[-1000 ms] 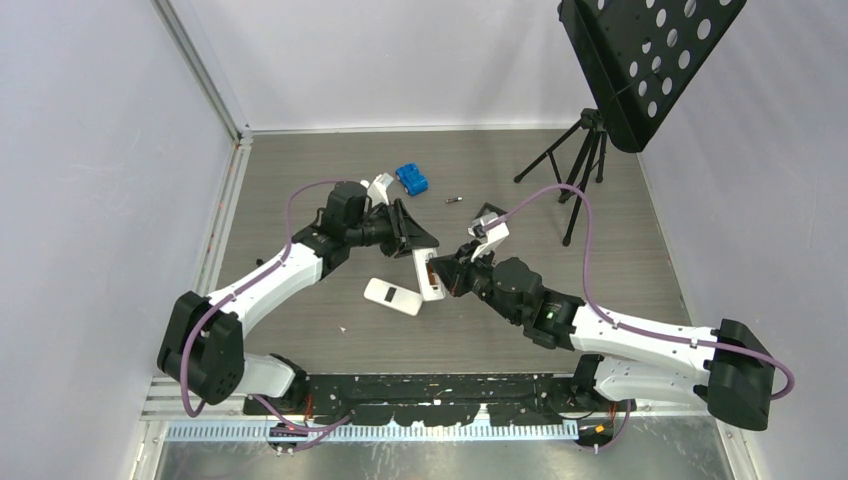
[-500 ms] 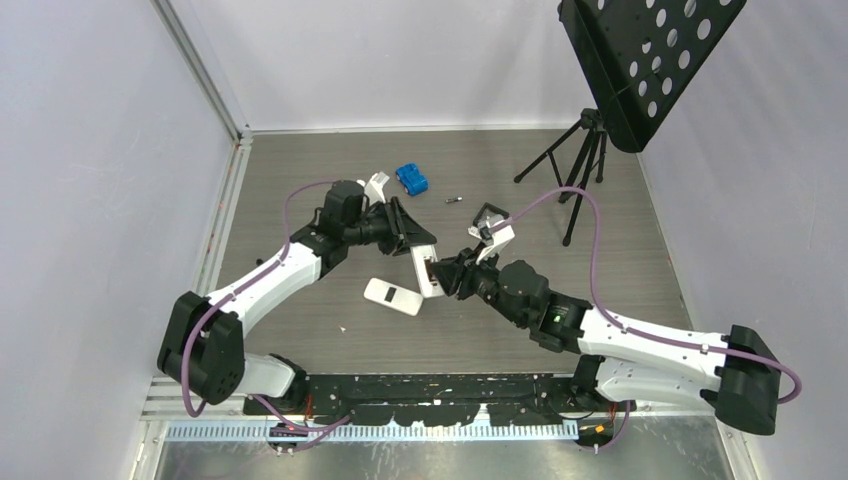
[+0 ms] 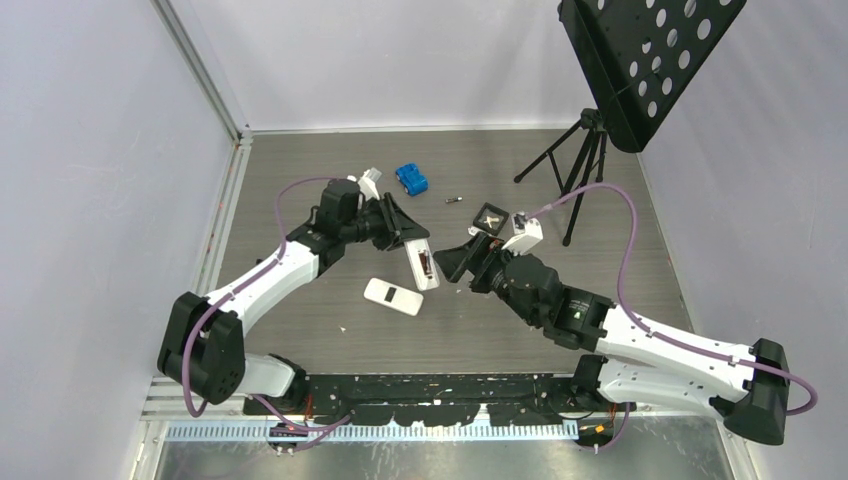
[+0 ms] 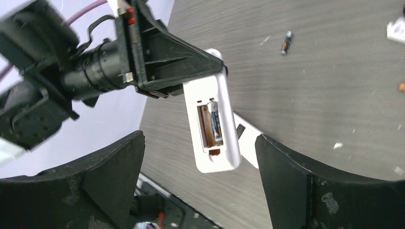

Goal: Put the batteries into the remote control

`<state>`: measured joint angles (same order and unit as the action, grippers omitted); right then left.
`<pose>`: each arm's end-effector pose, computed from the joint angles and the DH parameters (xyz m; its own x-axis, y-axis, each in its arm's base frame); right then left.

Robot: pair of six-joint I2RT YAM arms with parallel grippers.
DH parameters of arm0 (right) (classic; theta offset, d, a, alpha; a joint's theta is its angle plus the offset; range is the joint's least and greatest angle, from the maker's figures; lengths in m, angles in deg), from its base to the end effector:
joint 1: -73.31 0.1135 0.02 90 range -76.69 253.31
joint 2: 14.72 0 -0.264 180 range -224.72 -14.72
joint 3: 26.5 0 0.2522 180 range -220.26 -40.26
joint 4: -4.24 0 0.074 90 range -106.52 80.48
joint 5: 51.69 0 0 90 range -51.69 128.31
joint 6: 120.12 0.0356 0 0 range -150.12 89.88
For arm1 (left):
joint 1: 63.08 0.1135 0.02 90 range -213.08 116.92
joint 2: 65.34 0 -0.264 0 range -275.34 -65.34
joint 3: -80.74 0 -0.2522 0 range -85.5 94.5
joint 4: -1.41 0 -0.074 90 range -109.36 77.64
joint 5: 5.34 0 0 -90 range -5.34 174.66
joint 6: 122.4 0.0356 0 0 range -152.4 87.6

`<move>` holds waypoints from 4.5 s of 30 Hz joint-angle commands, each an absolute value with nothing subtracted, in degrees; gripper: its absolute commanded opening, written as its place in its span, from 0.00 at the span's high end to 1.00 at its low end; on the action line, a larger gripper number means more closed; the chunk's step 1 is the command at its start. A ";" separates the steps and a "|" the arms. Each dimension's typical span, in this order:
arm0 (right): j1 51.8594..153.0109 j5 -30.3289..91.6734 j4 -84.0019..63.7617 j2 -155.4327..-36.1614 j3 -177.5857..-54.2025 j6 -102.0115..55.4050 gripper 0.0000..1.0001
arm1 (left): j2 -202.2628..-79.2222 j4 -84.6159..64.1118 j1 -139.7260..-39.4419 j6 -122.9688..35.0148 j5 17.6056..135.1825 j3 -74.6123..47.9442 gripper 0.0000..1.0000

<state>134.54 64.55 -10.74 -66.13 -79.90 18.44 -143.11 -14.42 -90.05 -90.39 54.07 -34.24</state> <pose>0.1152 0.1770 0.3048 -0.5056 0.4763 -0.7194 -0.3020 0.6834 0.6647 0.2609 -0.1531 0.2658 -0.8948 -0.3637 -0.2590 0.0565 0.4832 -0.8737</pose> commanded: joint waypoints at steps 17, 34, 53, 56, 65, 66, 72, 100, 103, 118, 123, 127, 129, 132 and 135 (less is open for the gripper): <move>128.99 61.66 5.86 -75.08 -75.22 65.55 0.11 | -139.04 -5.23 -89.63 -100.84 64.16 -31.36 1.00; 128.68 63.24 15.17 -82.35 -77.76 66.44 0.15 | -136.75 -2.89 -89.57 -101.80 58.88 -33.27 1.00; 128.35 64.02 23.29 -81.95 -74.17 66.01 0.28 | -136.86 0.45 -89.55 -101.19 56.27 -34.73 1.00; 128.15 63.18 23.81 -82.49 -73.99 66.15 0.34 | -136.80 0.78 -89.56 -101.56 56.28 -35.03 1.00; 128.08 62.28 23.79 -82.31 -73.28 65.10 0.49 | -137.01 1.11 -89.55 -103.17 56.44 -35.05 1.00; 128.07 62.17 24.02 -82.30 -73.01 64.99 0.51 | -136.98 1.17 -89.59 -103.75 56.44 -35.05 1.00; 127.82 62.70 24.40 -81.67 -71.91 62.76 0.54 | -137.21 3.10 -89.54 -106.46 55.14 -35.41 1.00; 109.51 54.10 -34.37 -84.24 -89.96 -2.40 0.28 | -130.22 -5.18 -84.44 -66.70 37.87 -38.36 1.00; 109.19 54.17 -33.84 -88.97 -90.51 -7.30 0.20 | -130.49 -5.32 -84.44 -67.31 38.46 -38.73 1.00; 106.79 59.25 -38.95 -108.00 -102.57 17.27 0.44 | -128.48 -9.62 -84.44 -66.89 47.49 -38.90 1.00; 107.91 59.82 -39.80 -111.86 -103.39 29.04 0.45 | -128.44 -9.90 -84.44 -66.81 49.79 -39.52 1.00; 108.29 61.35 -39.62 -112.26 -102.15 33.44 0.41 | -128.44 -9.43 -84.44 -67.01 49.61 -39.88 1.00; 108.29 61.75 -39.53 -112.37 -101.35 34.70 0.39 | -128.42 -9.08 -84.44 -67.19 49.43 -40.02 1.00; 108.26 61.60 -38.28 -113.16 -100.01 36.38 0.39 | -128.52 -8.44 -84.44 -67.44 49.41 -40.36 1.00; 108.29 62.96 -38.13 -114.22 -99.59 37.46 0.39 | -128.69 -8.31 -84.44 -67.57 49.41 -40.42 1.00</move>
<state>108.07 59.07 -38.93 -113.02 -100.20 32.93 -129.98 -10.51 -84.45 -67.90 49.11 -40.14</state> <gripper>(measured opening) 0.614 0.275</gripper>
